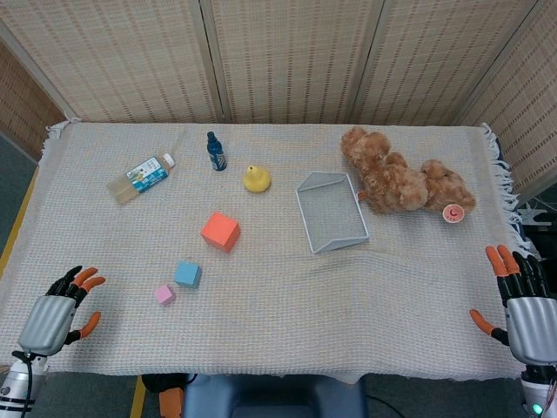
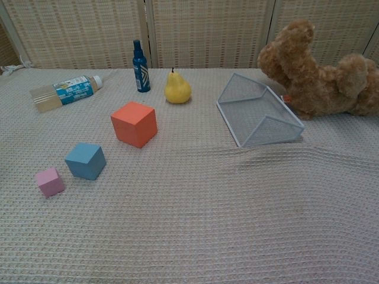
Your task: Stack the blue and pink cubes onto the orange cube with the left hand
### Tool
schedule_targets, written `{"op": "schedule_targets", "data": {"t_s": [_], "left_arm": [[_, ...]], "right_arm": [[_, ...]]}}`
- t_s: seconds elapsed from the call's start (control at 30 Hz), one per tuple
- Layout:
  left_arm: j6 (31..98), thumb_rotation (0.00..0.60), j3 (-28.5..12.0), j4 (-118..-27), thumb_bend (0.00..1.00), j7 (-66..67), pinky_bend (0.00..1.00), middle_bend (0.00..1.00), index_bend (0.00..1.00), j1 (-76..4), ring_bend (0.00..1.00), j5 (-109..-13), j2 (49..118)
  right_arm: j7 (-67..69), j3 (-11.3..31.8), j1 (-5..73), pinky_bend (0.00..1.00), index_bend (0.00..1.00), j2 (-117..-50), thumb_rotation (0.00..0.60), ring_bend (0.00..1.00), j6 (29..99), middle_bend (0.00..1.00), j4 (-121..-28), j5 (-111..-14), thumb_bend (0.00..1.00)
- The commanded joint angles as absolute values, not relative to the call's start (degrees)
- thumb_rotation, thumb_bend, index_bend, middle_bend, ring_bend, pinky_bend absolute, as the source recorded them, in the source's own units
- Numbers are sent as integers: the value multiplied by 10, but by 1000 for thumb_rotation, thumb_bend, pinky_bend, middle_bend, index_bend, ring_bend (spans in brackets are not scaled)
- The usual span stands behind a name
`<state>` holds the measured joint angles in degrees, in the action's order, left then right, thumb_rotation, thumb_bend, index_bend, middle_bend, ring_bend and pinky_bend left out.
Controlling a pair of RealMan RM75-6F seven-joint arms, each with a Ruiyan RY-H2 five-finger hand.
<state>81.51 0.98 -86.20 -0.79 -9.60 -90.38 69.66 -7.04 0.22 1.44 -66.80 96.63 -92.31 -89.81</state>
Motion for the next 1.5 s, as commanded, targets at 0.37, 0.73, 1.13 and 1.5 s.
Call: {"op": "schedule_targets", "data": {"t_s": [0.37, 0.73, 1.13, 1.5], "left_arm": [[678, 600, -38, -958, 357, 137, 743, 591, 199, -187, 538, -835, 711], [578, 600, -89, -952, 360, 276, 1000, 1000, 204, -283, 998, -665, 786], [561, 600, -90, -908, 350, 307, 1000, 1000, 255, -332, 1000, -620, 841], [576, 600, -73, -898, 349, 330, 1000, 1000, 278, -343, 1000, -609, 850]], "right_arm": [[-91, 1, 12, 0, 0, -656, 600, 0, 937, 0, -947, -902, 46], [-94, 1, 10, 0, 0, -631, 600, 0, 897, 0, -973, -873, 46], [-102, 6, 12, 0, 0, -622, 600, 0, 871, 0, -988, -854, 46], [-103, 7, 9, 0, 0, -616, 600, 0, 867, 0, -994, -853, 47]]}}
